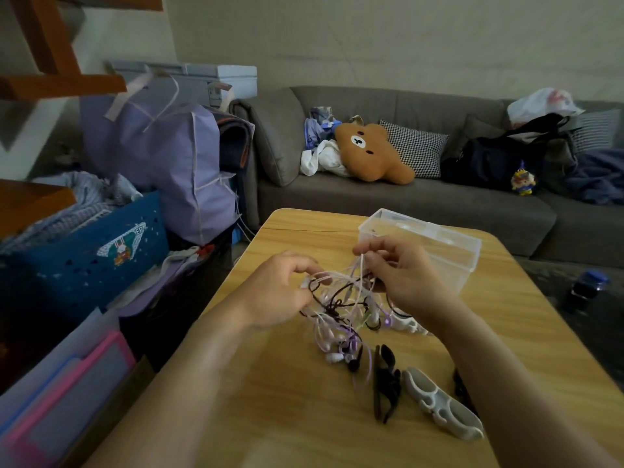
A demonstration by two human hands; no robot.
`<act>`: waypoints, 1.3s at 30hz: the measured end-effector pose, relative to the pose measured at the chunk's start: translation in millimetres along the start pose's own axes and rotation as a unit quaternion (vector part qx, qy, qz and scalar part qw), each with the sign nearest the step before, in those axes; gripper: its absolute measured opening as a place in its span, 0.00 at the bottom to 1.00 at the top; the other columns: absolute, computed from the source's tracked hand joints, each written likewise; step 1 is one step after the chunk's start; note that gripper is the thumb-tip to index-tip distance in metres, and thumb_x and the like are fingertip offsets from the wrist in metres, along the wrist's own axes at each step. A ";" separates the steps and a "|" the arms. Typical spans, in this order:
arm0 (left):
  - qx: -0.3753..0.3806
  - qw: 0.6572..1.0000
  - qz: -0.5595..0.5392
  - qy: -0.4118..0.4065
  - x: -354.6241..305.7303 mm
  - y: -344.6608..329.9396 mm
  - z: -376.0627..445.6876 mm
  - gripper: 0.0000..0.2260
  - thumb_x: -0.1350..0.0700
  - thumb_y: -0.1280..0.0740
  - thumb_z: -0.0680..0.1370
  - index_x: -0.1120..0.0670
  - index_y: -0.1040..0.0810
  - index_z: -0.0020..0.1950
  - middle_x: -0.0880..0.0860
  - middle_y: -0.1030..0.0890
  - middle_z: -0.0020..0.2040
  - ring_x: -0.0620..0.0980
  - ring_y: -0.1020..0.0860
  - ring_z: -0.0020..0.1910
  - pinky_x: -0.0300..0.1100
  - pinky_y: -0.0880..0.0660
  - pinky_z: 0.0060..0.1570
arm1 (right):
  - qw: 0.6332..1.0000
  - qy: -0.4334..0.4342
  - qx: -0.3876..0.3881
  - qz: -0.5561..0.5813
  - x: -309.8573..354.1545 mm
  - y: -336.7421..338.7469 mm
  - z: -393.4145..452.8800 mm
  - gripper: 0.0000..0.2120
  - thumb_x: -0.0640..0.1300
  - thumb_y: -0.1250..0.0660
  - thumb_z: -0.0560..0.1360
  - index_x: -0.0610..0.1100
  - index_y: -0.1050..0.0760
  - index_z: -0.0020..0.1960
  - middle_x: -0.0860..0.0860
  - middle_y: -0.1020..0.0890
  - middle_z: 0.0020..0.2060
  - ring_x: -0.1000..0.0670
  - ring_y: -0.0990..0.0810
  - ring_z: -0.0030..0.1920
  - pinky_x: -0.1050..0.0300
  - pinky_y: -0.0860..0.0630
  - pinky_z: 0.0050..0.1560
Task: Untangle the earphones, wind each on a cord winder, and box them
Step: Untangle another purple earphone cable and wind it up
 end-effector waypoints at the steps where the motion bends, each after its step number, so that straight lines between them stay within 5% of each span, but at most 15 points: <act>1: 0.024 0.998 -0.050 0.008 -3.5 -3.1 -1.3 0.16 0.57 0.32 0.68 0.49 0.17 0.54 0.45 0.24 0.63 0.44 0.27 0.63 0.36 0.30 0.56 | 1.000 0.001 -0.004 -0.009 0.0 -0.1 0.0 0.11 0.37 0.39 0.83 0.49 0.22 0.50 0.50 0.21 0.36 0.55 0.20 0.34 0.51 0.18 0.44; 4: 0.032 0.990 -0.138 0.019 -8.5 -7.0 -1.7 0.21 0.51 0.34 0.66 0.51 0.18 0.58 0.46 0.22 0.61 0.43 0.26 0.61 0.36 0.29 0.56 | 1.000 0.002 -0.004 -0.004 -0.6 -2.6 0.0 0.09 0.39 0.39 0.83 0.49 0.22 0.50 0.49 0.20 0.37 0.49 0.17 0.37 0.40 0.18 0.48; 6: -0.053 0.997 -0.061 -0.007 -11.1 0.9 -2.1 0.21 0.44 0.30 0.72 0.47 0.23 0.64 0.42 0.23 0.62 0.41 0.27 0.63 0.36 0.30 0.57 | 1.000 0.014 0.010 -0.006 1.8 -8.1 -0.9 0.08 0.42 0.39 0.83 0.50 0.23 0.51 0.48 0.20 0.39 0.45 0.17 0.40 0.38 0.18 0.49; 9: -0.080 0.992 -0.060 -0.074 -25.9 -6.1 -1.3 0.17 0.49 0.29 0.77 0.50 0.23 0.65 0.43 0.19 0.59 0.39 0.23 0.59 0.37 0.26 0.59 | 0.999 0.041 0.018 -0.008 8.7 -13.6 -1.6 0.08 0.43 0.39 0.83 0.51 0.23 0.51 0.49 0.20 0.41 0.50 0.18 0.39 0.49 0.19 0.42; 12: -0.037 0.981 -0.176 -0.066 -30.3 -15.7 -0.1 0.10 0.52 0.33 0.80 0.56 0.17 0.54 0.58 0.16 0.49 0.52 0.18 0.49 0.48 0.24 0.52 | 0.998 0.068 -0.012 0.010 17.7 -7.8 -2.9 0.07 0.42 0.37 0.82 0.50 0.21 0.50 0.49 0.17 0.42 0.55 0.17 0.38 0.61 0.22 0.38; 14: -0.072 0.982 -0.158 -0.070 -28.0 -9.5 2.1 0.08 0.54 0.32 0.80 0.57 0.15 0.49 0.59 0.15 0.44 0.54 0.18 0.46 0.50 0.23 0.50 | 0.996 0.077 -0.038 0.028 19.8 -1.1 -3.3 0.08 0.42 0.35 0.82 0.52 0.19 0.48 0.53 0.17 0.37 0.55 0.18 0.36 0.61 0.22 0.36; 17: -0.095 0.984 -0.136 -0.068 -26.5 -1.8 3.1 0.04 0.60 0.29 0.77 0.57 0.15 0.46 0.52 0.14 0.42 0.51 0.16 0.45 0.46 0.20 0.50 | 0.997 0.075 -0.030 0.009 20.3 5.3 -3.2 0.07 0.43 0.33 0.80 0.53 0.18 0.48 0.56 0.17 0.34 0.54 0.18 0.37 0.61 0.22 0.37; 20: -0.081 0.985 -0.144 -0.047 -20.7 6.0 2.9 0.02 0.58 0.26 0.75 0.57 0.15 0.45 0.53 0.14 0.42 0.53 0.16 0.45 0.47 0.20 0.51 | 0.998 0.060 0.019 -0.015 21.4 10.4 -3.8 0.05 0.42 0.30 0.78 0.49 0.17 0.50 0.48 0.15 0.37 0.52 0.17 0.38 0.61 0.19 0.40; 24: -0.107 0.986 -0.116 -0.049 -18.1 15.7 0.7 0.02 0.56 0.25 0.75 0.54 0.16 0.45 0.50 0.14 0.41 0.49 0.16 0.42 0.45 0.18 0.46 | 0.994 0.039 0.059 -0.088 16.1 13.9 -4.4 0.04 0.42 0.29 0.77 0.48 0.16 0.48 0.48 0.14 0.38 0.51 0.15 0.39 0.52 0.16 0.45; 29: -0.182 0.968 -0.171 -0.023 -6.9 28.8 1.6 0.02 0.61 0.32 0.80 0.58 0.21 0.48 0.52 0.14 0.40 0.48 0.15 0.41 0.40 0.20 0.44 | 0.965 0.022 0.074 -0.252 11.9 15.2 -4.7 0.06 0.44 0.32 0.79 0.52 0.18 0.47 0.55 0.16 0.37 0.58 0.20 0.33 0.62 0.21 0.39; 33: -0.213 0.975 -0.049 -0.042 -11.4 26.0 0.7 0.05 0.57 0.31 0.79 0.52 0.24 0.54 0.47 0.18 0.47 0.42 0.19 0.47 0.29 0.25 0.46 | 0.980 0.002 0.058 -0.191 15.4 15.6 -4.2 0.06 0.43 0.36 0.82 0.48 0.23 0.47 0.52 0.14 0.41 0.55 0.15 0.41 0.50 0.16 0.45; 36: -0.157 0.981 -0.052 -0.098 -31.8 6.7 0.9 0.16 0.52 0.30 0.79 0.49 0.25 0.66 0.42 0.21 0.58 0.35 0.24 0.59 0.26 0.31 0.57 | 0.982 0.014 0.062 -0.175 23.3 7.5 -7.1 0.05 0.43 0.36 0.82 0.46 0.22 0.49 0.51 0.14 0.41 0.53 0.15 0.42 0.48 0.16 0.44; 39: -0.074 0.986 -0.088 -0.119 -45.2 -18.1 0.9 0.13 0.53 0.30 0.79 0.49 0.23 0.64 0.44 0.17 0.54 0.35 0.21 0.55 0.30 0.25 0.55 | 0.981 0.036 0.056 -0.183 31.8 2.3 -9.5 0.05 0.43 0.34 0.81 0.46 0.21 0.48 0.50 0.15 0.40 0.49 0.15 0.39 0.47 0.16 0.43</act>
Point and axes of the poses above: each hand's wrist, its own z-axis towards the middle knuckle, its own y-axis out of the back of the hand, x = y × z, the point moved 10 cm from there along z, towards the middle knuckle
